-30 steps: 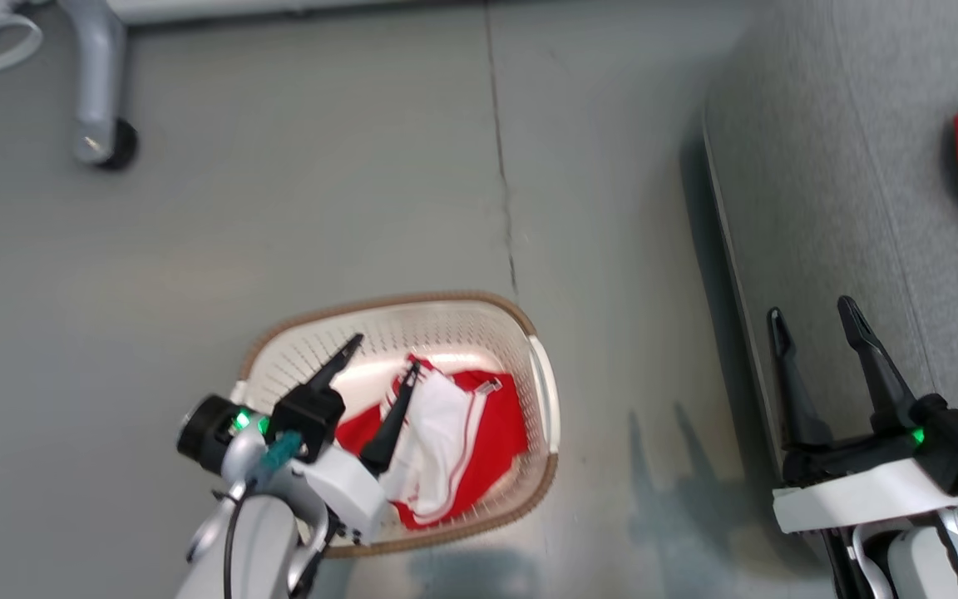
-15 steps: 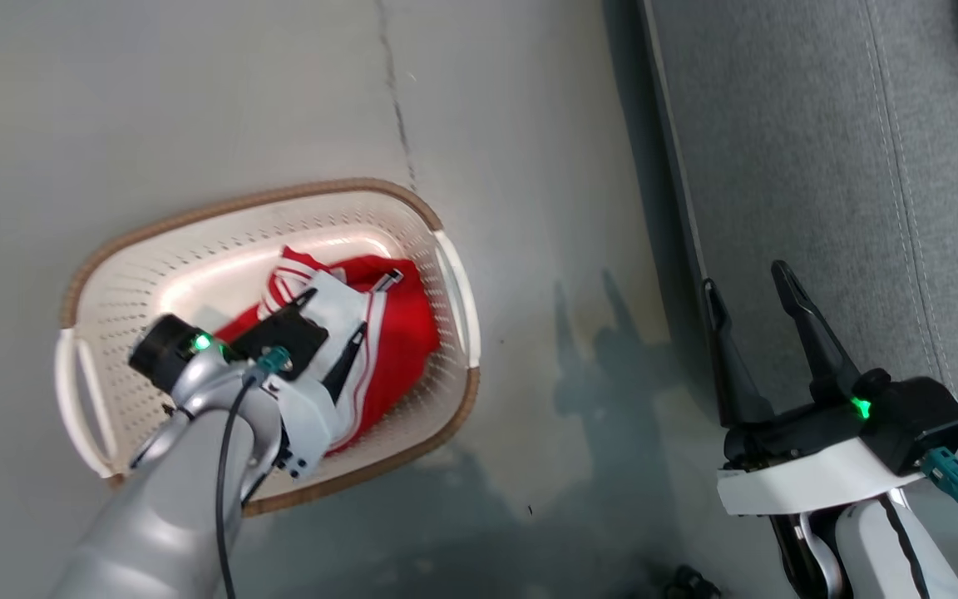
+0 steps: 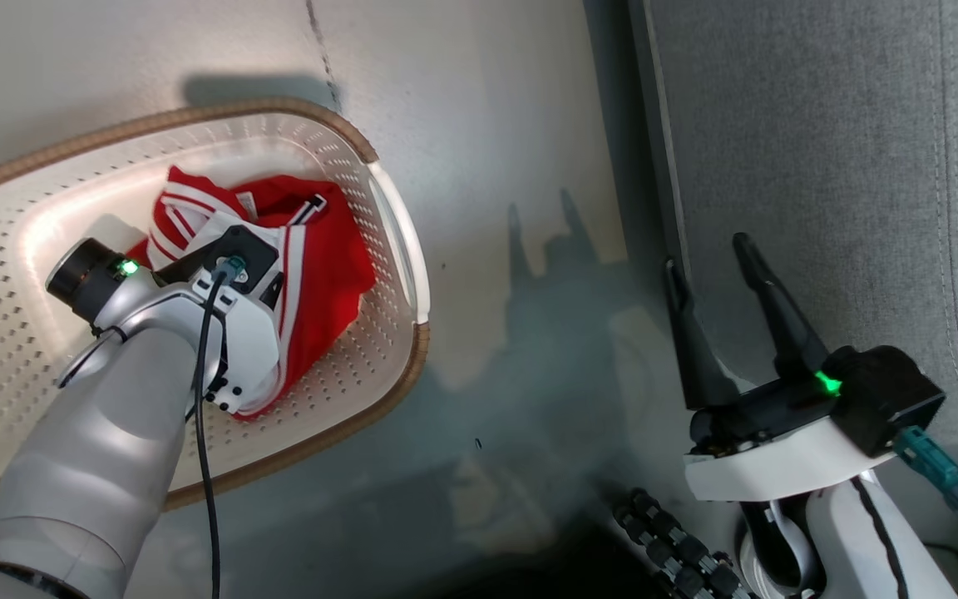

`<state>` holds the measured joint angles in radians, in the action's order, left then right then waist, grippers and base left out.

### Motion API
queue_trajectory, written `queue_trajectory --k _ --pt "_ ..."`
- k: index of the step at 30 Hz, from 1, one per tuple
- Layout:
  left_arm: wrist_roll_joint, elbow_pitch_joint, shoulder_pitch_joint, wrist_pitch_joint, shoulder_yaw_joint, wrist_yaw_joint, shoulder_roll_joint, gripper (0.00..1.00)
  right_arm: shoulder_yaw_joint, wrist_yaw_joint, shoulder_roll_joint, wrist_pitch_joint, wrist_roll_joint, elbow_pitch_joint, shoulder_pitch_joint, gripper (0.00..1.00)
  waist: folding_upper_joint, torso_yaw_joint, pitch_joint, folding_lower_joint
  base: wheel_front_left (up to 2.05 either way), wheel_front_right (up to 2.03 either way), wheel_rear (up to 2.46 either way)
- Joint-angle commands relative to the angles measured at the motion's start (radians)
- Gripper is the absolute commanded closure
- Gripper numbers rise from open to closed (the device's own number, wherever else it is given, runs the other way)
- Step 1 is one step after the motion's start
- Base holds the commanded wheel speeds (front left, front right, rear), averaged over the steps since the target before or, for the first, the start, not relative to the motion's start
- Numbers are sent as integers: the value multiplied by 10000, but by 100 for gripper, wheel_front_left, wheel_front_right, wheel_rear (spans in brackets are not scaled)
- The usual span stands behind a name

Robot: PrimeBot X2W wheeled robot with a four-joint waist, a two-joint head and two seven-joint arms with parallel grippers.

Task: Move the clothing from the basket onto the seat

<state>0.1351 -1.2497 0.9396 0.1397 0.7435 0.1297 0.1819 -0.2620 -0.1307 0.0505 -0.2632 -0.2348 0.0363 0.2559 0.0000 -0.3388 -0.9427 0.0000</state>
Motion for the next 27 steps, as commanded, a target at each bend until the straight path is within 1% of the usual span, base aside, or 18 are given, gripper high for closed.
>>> queue_trajectory --k 1,5,13,20,24,27 --pt "2 -71 165 -114 41 10 70 0 -46 -2 -2 -12 19 5 66 0 0 -186 -295 0 0 0 0" --pt "-11 -234 441 -848 327 11 108 0 -259 -2 2 -12 -38 98 172 0 0 -240 -524 0 0 0 0" --pt "-362 -390 866 -2628 1081 -39 272 0 -291 -2 4 -12 -124 -55 -117 0 0 -197 -789 0 0 0 0" --pt "-553 -455 974 -3726 1261 -1120 652 0 -294 -2 3 -12 -123 -168 -314 0 0 -171 -885 0 0 0 0" --pt "-443 -469 861 -3882 1248 -1396 737 0 -265 -2 3 -12 -48 -190 -324 0 0 -181 -902 0 0 0 0" --pt "-420 -487 845 -3971 1301 -1508 743 0 44 -2 9 -12 -87 -312 -335 0 0 -169 -938 0 0 0 0"
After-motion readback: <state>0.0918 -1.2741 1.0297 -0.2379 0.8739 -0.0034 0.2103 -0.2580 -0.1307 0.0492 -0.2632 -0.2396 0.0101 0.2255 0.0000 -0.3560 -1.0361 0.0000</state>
